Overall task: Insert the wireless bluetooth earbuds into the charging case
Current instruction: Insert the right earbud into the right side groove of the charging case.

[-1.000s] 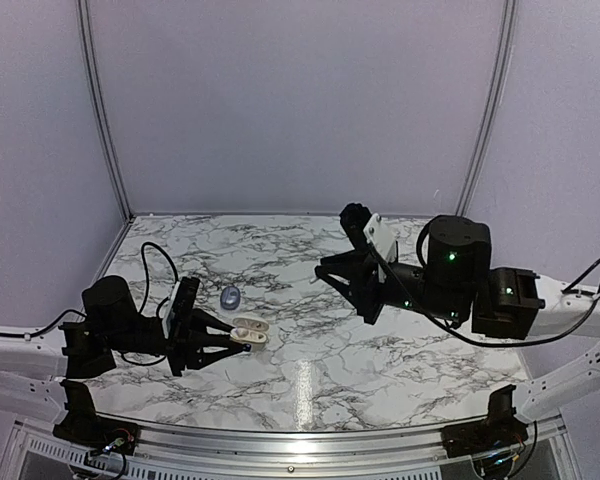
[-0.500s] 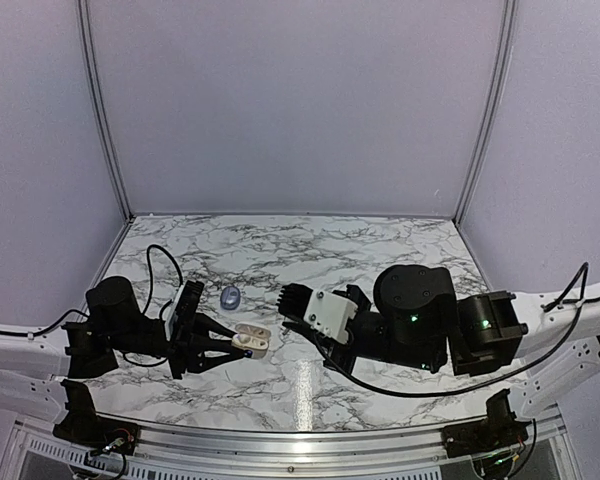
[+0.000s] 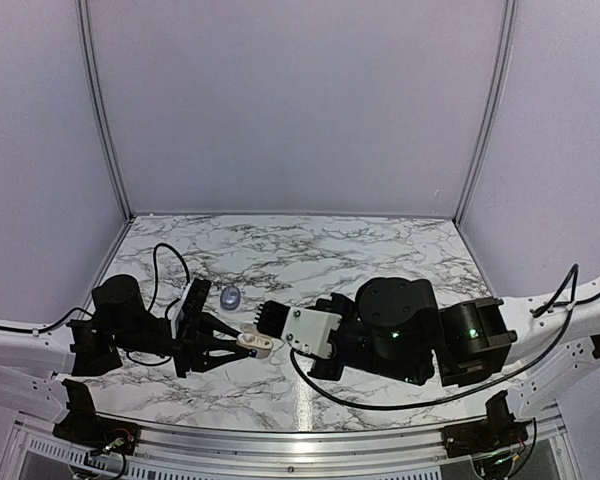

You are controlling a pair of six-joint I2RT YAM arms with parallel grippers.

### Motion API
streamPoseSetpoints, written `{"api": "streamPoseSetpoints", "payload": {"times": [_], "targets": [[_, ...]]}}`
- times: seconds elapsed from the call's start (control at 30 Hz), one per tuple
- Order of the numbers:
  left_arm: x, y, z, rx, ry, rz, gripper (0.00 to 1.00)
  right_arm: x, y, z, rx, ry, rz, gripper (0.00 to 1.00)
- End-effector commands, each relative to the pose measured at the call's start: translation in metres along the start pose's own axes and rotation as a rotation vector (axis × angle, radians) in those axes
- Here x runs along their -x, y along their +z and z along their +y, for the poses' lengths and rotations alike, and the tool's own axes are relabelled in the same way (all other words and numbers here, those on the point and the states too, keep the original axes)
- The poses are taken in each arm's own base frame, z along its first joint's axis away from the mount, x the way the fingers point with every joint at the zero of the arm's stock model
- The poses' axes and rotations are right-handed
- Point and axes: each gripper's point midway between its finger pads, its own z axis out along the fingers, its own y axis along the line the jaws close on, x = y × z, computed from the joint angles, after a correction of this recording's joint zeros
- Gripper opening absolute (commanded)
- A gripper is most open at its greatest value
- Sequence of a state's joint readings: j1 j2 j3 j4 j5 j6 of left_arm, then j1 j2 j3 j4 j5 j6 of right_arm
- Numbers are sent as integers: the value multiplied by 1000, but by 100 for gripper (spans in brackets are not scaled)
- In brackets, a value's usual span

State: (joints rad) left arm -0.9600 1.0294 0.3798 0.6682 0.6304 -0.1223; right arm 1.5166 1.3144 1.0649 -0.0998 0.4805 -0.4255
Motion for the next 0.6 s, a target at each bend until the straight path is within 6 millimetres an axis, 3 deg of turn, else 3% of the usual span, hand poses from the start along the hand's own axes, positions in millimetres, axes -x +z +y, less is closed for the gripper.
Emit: {"api": "streamPoseSetpoints", "payload": {"times": [0.0, 0.57], "targets": [[22, 1, -3, -21, 28, -53, 0, 11, 1, -9, -48, -35, 2, 5], [22, 2, -2, -16, 26, -52, 0, 9, 11, 3, -26, -100, 18, 6]]}}
